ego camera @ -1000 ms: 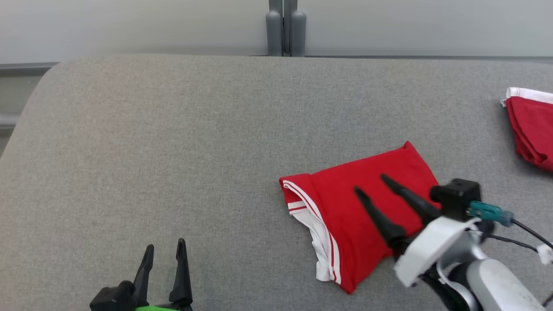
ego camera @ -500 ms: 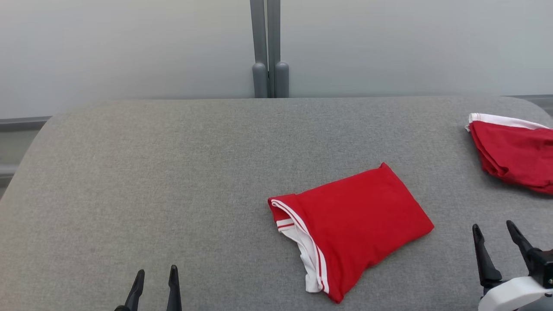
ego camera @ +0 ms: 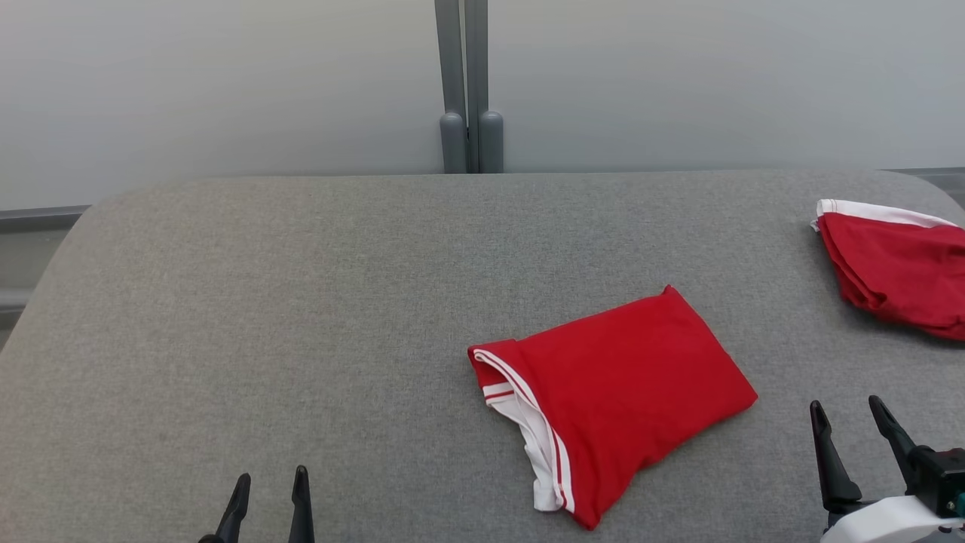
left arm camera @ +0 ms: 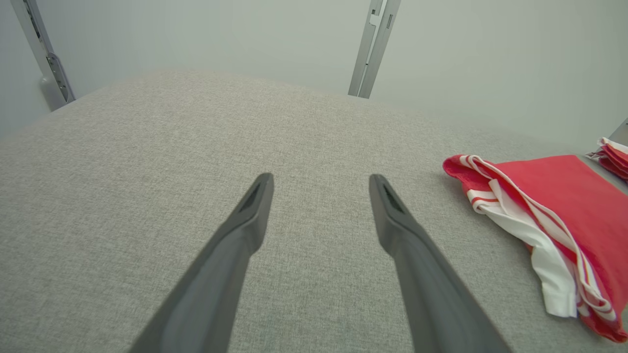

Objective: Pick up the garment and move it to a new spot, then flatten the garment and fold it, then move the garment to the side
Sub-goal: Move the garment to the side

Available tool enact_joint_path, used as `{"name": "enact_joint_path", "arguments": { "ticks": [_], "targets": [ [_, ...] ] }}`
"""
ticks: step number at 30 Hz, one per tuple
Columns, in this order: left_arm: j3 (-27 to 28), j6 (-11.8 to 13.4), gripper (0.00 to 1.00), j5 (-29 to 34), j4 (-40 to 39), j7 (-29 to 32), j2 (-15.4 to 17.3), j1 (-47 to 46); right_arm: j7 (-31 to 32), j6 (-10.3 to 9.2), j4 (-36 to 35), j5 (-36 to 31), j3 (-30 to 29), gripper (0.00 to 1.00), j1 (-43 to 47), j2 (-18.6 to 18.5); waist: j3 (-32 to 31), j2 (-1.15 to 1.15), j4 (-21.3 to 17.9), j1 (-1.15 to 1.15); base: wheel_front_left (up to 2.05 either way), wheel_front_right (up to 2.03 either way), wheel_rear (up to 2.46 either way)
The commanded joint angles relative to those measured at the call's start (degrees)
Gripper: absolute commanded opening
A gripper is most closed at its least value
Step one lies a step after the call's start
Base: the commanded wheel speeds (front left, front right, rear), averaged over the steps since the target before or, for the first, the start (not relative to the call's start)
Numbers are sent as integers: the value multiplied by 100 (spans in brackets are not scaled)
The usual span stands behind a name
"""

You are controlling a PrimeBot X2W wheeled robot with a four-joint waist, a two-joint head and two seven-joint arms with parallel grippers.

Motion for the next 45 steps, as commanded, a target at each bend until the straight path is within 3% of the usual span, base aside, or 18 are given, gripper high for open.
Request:
{"name": "enact_joint_path", "arguments": {
  "ticks": [1,10,12,18,23,32,39,40,41,45],
  "targets": [
    [25,27,100,-10,6,-16,12,-48,-22,-2,-35,0,2,100,47,-19,-7,0,3,0,0,0,0],
    [55,13,100,15,-5,-15,12,-55,-23,-2,91,234,233,100,-281,-37,13,0,78,0,0,0,0],
    [34,-11,100,35,-6,-16,12,-101,75,-5,237,328,430,100,-605,-235,57,0,135,0,0,0,0],
    [-69,-44,100,83,99,-16,12,-334,1924,-5,774,640,1105,100,-1783,-700,389,0,466,0,0,0,0],
    [-174,-80,100,9,235,-16,12,-528,3131,-2,1425,820,1363,100,-2626,-775,602,0,751,0,0,0,0],
    [-361,-124,100,-66,455,-15,12,-855,3565,-2,2699,1054,1363,100,-3189,-770,788,0,1240,0,0,0,0],
    [-388,-92,100,-152,489,-15,11,-930,3666,-5,3211,1270,1511,100,-3328,-816,897,0,1201,0,0,0,0],
    [-397,-92,100,-157,491,-16,12,-930,3714,-3,3226,1359,1574,42,-3331,-815,904,0,1177,0,0,0,0],
    [-393,-85,100,-168,493,-15,12,-934,3702,0,3193,1527,1636,0,-3344,-800,913,0,1138,0,0,0,0],
    [-338,-53,100,-196,443,-15,12,-956,3429,-6,2936,1914,1658,0,-3634,-997,961,0,901,0,0,0,0]
  ]
}}
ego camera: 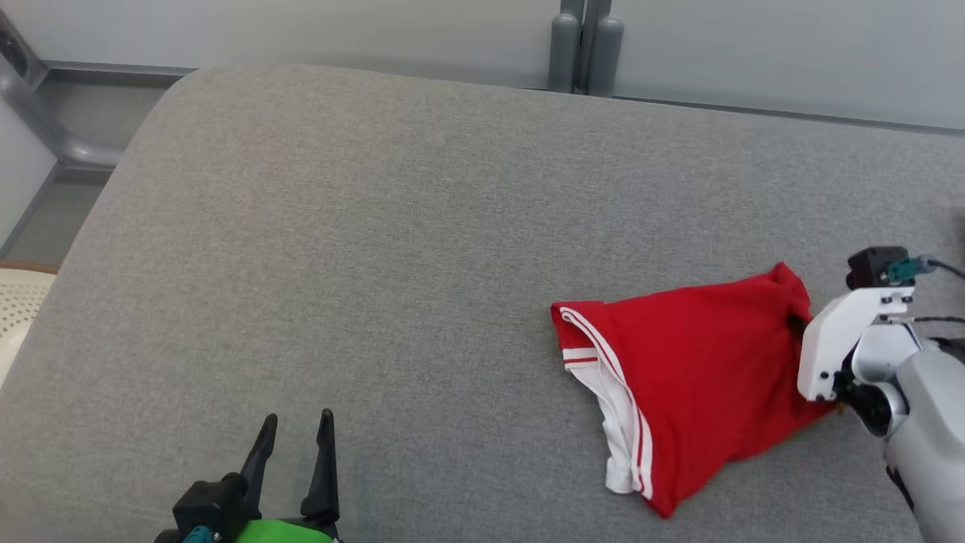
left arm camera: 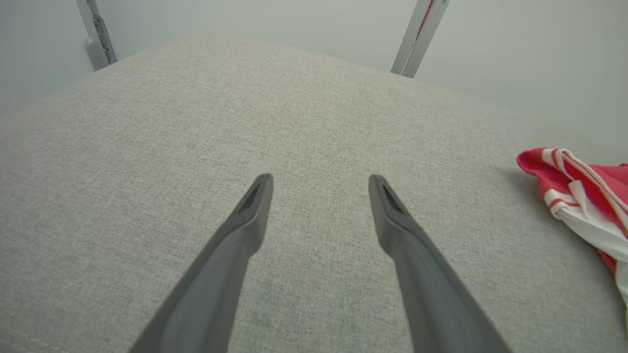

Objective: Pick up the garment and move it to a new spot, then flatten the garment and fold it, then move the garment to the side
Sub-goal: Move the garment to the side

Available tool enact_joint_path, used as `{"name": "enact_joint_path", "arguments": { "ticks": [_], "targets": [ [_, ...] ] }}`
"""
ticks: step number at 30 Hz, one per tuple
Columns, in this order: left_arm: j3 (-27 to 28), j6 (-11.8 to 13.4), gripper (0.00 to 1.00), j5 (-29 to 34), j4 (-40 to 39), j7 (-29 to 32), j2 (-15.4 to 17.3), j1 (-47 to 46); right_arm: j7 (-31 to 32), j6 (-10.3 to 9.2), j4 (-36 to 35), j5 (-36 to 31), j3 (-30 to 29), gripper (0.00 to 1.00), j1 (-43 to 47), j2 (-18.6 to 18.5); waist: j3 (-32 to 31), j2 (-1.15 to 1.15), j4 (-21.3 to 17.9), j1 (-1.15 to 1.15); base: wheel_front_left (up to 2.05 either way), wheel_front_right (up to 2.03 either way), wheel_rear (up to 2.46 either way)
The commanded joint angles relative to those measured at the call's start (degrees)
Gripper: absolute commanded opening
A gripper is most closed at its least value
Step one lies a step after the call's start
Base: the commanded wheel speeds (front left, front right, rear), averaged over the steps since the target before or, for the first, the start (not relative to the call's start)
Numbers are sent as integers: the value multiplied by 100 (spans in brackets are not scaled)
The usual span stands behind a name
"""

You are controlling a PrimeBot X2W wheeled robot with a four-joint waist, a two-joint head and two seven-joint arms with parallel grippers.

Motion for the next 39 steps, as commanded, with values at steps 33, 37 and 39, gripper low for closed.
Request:
{"name": "enact_joint_path", "arguments": {
  "ticks": [33,37,39],
  "targets": [
    [228,-250,100,299,-27,-14,13,-398,-784,-7,-374,-2322,-2584,100,-1734,-1215,618,0,-1101,0,0,0,0],
    [354,-173,100,164,-108,-14,14,-290,-1604,-7,-842,-2695,-2872,100,-1285,-981,364,0,-1101,0,0,0,0],
    [455,-105,100,110,-166,-14,14,-181,-1950,-7,-1108,-2748,-2917,100,-890,-819,169,0,-1118,0,0,0,0]
  ]
}}
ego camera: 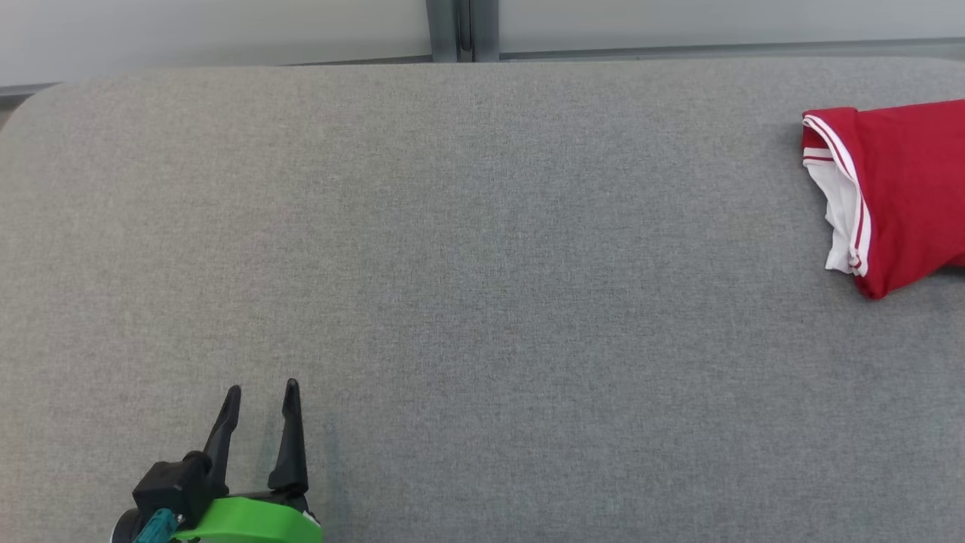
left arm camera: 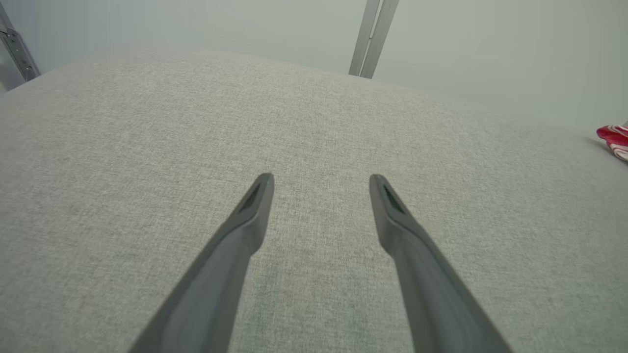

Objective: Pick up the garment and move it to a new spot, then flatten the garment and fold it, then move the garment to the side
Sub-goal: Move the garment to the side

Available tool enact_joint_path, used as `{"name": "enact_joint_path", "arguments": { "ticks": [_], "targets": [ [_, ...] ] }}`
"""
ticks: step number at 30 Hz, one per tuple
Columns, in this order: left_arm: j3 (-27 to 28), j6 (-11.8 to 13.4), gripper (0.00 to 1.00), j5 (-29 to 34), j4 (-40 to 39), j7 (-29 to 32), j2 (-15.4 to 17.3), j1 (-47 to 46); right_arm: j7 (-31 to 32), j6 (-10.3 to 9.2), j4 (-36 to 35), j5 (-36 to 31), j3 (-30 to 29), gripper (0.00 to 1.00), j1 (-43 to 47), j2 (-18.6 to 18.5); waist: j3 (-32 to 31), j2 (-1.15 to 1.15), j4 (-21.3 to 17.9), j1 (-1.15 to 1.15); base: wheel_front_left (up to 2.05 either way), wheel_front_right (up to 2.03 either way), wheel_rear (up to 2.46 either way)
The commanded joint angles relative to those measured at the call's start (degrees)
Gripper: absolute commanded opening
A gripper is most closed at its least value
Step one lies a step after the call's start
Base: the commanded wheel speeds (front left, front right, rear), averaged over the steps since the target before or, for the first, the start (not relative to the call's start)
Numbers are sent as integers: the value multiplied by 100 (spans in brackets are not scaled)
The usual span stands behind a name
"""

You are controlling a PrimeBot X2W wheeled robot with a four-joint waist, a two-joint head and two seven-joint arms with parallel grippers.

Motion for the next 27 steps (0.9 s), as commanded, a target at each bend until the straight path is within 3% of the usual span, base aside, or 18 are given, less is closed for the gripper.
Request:
{"name": "enact_joint_path", "arguments": {
  "ticks": [1,8,14,20,27],
  "targets": [
    [85,68,100,-1,-35,-15,16,137,-193,-2,-152,-12,-41,100,303,133,-307,0,-40,0,0,0,0],
    [513,342,100,136,-303,-15,17,626,-1351,-2,-1107,30,-21,100,2296,1196,-889,0,-249,0,0,0,0],
    [767,416,100,171,-399,-15,16,851,-1603,-2,-1824,5,275,100,3565,2069,-1108,0,-291,0,0,0,0],
    [785,268,100,269,-257,-16,16,842,-1597,-4,-2466,39,521,100,4443,2495,-1146,0,-159,0,0,0,0],
    [502,-9,100,298,-140,-15,16,620,-1599,-4,-2566,-52,878,100,4772,2599,-1147,0,-22,0,0,0,0]
  ]
}}
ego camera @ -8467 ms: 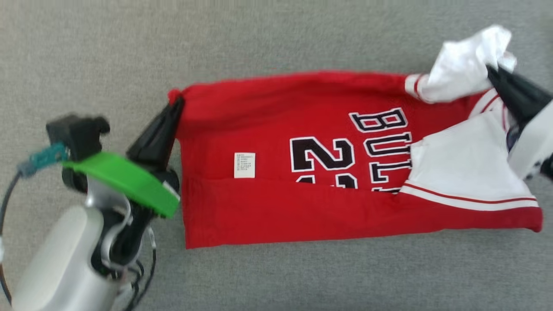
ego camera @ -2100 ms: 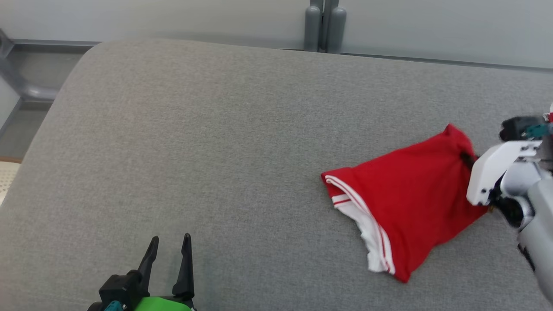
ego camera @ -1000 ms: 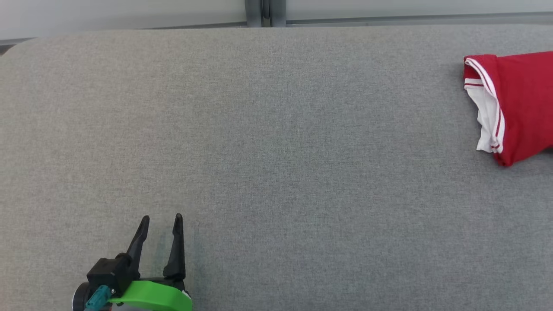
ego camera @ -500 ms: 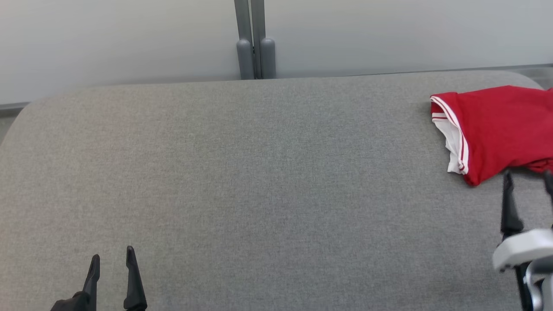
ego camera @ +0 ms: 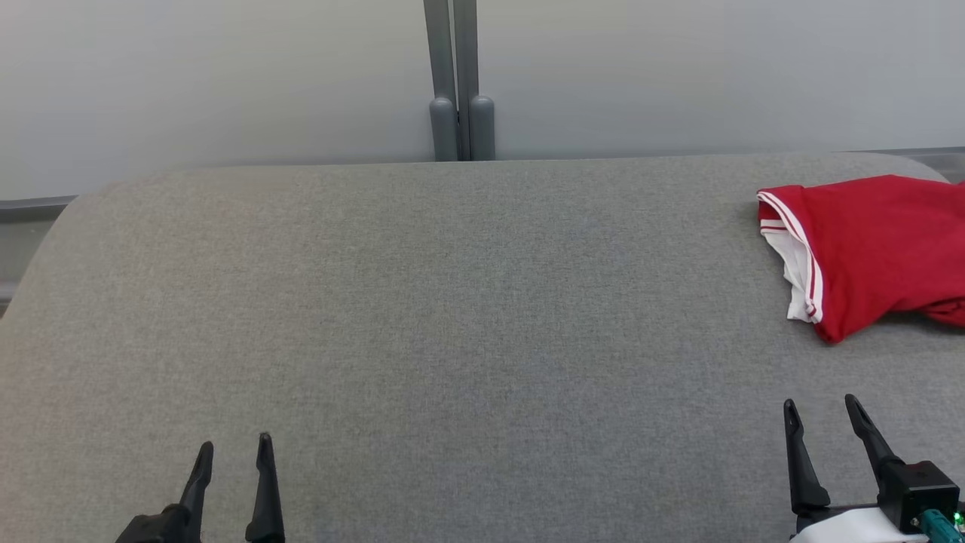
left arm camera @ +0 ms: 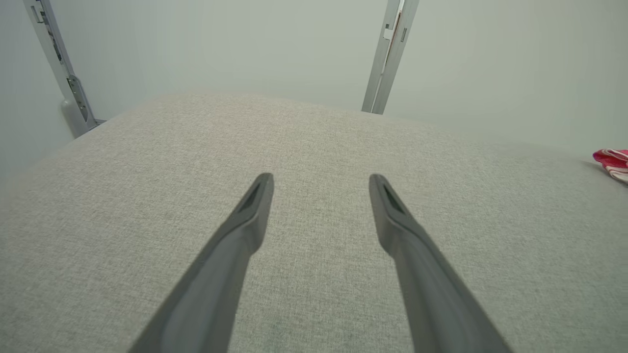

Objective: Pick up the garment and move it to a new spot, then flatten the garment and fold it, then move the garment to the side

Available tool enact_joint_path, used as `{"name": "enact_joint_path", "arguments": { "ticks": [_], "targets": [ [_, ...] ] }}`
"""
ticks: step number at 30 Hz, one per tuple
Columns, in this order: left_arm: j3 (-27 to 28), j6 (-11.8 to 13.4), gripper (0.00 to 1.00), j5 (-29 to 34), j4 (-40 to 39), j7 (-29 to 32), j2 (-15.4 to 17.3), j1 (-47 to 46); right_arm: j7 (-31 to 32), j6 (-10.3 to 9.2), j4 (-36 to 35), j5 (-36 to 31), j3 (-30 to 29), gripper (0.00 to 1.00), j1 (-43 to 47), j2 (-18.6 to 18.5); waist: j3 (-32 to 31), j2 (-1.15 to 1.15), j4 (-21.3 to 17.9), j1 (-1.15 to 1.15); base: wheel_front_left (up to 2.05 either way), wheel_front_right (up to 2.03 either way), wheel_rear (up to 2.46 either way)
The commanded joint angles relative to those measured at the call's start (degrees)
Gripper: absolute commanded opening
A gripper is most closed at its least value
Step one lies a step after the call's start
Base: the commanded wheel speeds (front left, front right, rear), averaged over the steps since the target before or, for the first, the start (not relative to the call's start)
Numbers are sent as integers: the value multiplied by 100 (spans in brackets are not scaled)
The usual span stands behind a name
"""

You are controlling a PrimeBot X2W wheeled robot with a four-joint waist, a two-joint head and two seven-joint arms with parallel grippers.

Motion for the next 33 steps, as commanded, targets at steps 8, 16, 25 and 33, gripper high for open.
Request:
{"name": "enact_joint_path", "arguments": {
  "ticks": [8,16,25,33],
  "targets": [
    [-260,-90,0,-87,180,0,1,-190,0,0,-4,-2,31,0,9,29,8,0,64,0,0,0,0],
    [-253,-90,0,-453,410,143,-31,-155,142,1,302,433,18,0,-86,88,9,0,56,0,0,0,0],
    [-159,-101,0,-1344,380,386,-26,-310,377,0,347,1503,36,0,-251,80,12,0,32,0,0,0,0],
    [-82,-110,0,-2068,357,581,-21,-436,569,0,391,2369,49,0,-391,73,14,0,11,0,0,0,0]
  ]
}}
